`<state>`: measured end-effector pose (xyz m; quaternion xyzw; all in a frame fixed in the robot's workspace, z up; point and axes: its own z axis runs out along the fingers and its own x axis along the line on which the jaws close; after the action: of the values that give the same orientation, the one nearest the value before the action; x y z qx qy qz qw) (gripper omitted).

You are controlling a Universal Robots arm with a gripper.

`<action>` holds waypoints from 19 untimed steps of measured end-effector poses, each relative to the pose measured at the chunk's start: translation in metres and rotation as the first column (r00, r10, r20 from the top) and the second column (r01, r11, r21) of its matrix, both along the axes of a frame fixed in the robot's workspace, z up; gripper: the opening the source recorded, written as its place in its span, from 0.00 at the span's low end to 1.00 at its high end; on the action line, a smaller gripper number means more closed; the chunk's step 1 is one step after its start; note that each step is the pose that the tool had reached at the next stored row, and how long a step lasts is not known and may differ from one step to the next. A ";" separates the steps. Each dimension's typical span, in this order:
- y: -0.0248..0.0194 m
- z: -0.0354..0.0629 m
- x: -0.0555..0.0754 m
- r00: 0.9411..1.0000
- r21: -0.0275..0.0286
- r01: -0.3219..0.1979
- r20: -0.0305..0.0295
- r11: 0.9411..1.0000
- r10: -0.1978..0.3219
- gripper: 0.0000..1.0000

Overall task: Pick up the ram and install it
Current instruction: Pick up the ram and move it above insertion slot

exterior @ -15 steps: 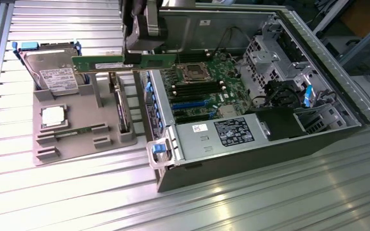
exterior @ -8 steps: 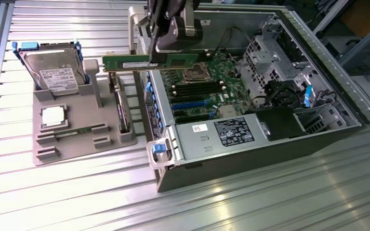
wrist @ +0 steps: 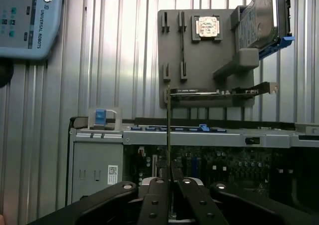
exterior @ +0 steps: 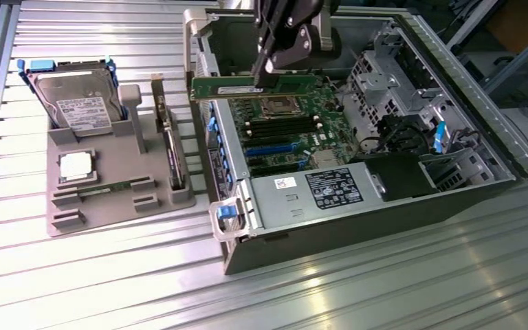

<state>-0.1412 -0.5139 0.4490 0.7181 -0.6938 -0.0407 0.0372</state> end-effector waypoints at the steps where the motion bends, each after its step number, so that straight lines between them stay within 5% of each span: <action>1: 0.0001 0.0000 0.003 1.000 0.000 0.000 0.000 1.000 0.000 0.13; 12: 0.0031 -0.0012 0.055 1.000 0.000 0.000 -0.002 1.000 0.000 0.13; 19: 0.0107 -0.0025 0.095 1.000 -0.003 0.000 -0.003 1.000 0.000 0.13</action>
<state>-0.0458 -0.5032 0.4465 0.7180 -0.6938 -0.0409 0.0392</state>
